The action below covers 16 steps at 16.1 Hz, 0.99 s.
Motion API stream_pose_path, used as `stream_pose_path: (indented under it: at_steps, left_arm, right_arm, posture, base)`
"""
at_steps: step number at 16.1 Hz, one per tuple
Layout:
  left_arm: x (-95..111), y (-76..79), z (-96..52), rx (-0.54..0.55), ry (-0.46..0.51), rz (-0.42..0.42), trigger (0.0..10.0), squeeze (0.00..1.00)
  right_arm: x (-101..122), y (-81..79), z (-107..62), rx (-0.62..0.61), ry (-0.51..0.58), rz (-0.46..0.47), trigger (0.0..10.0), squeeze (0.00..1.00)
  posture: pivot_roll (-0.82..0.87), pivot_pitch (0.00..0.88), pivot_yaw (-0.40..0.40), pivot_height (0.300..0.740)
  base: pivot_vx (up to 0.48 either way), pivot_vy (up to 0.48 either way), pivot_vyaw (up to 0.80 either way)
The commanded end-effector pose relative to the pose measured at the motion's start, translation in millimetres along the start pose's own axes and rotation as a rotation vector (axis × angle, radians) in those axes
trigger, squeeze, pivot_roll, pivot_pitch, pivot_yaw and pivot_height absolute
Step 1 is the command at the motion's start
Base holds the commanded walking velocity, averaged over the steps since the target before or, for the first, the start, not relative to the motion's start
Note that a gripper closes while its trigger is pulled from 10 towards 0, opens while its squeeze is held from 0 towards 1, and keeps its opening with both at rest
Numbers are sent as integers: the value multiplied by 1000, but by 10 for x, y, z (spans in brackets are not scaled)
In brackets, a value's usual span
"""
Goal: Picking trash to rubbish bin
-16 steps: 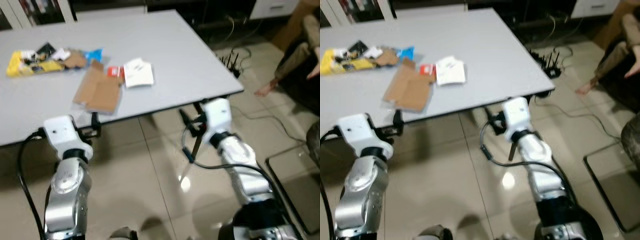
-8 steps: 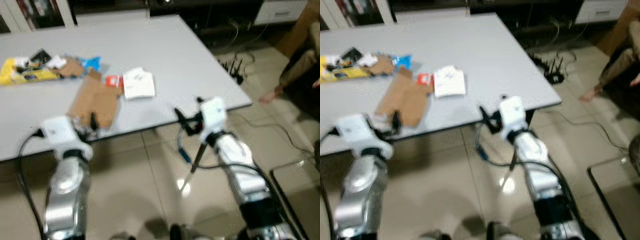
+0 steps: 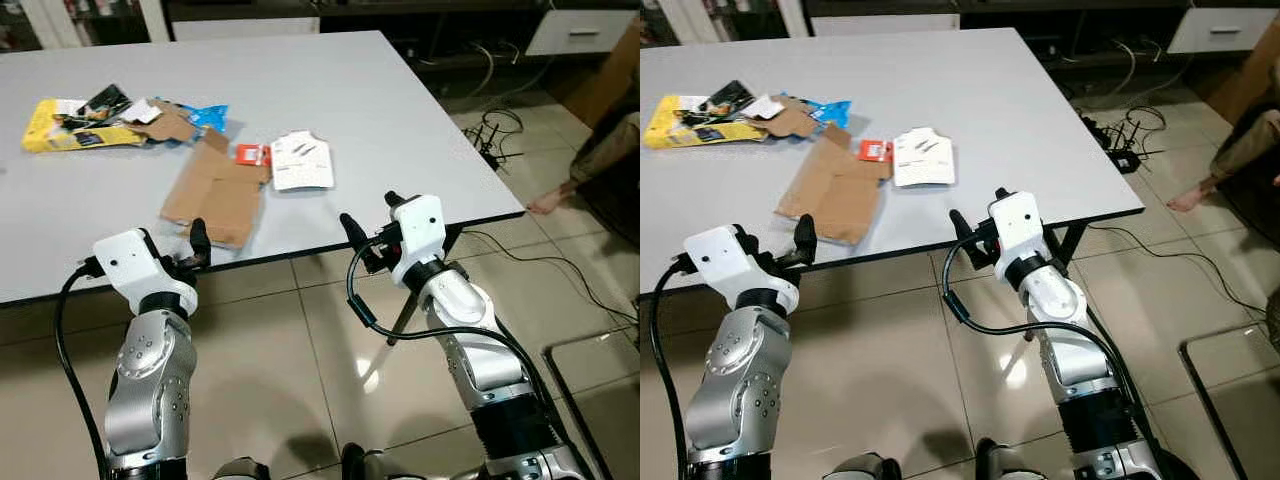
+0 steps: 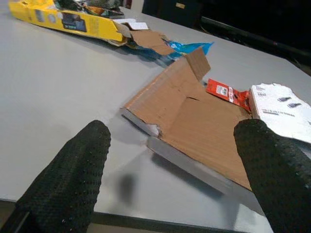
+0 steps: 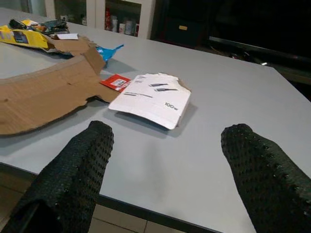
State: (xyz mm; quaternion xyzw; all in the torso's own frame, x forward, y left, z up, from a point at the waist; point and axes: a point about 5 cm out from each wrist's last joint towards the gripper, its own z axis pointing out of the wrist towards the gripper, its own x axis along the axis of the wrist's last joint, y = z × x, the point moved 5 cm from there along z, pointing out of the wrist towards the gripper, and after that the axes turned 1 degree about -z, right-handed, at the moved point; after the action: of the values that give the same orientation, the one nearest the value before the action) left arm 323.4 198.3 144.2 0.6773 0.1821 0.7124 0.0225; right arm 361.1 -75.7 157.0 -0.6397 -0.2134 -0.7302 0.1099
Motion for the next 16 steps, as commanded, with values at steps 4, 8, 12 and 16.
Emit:
stream_pose_path:
  at_steps: [4,8,12,16]
  left_arm:
    - [-113,-119,18,76,-56,-77,10000,0]
    - [-130,-101,83,84,-75,-171,10000,0]
    - [-221,-22,144,69,-106,-236,10000,0]
    - [-327,40,181,70,-138,-297,10000,0]
  right_arm:
    - [-151,-112,-27,79,-60,34,10000,0]
    - [-187,-91,-70,67,-74,31,10000,0]
    - [-136,-95,-102,91,-72,17,10000,0]
    - [-75,-261,-243,308,-95,50,10000,0]
  posture:
    - [-41,135,7,740]
    - [-58,138,17,740]
    - [-99,151,0,740]
    - [-139,164,-18,740]
  base:
    - [0,0,0]
    - [0,0,0]
    - [0,0,0]
    - [0,0,0]
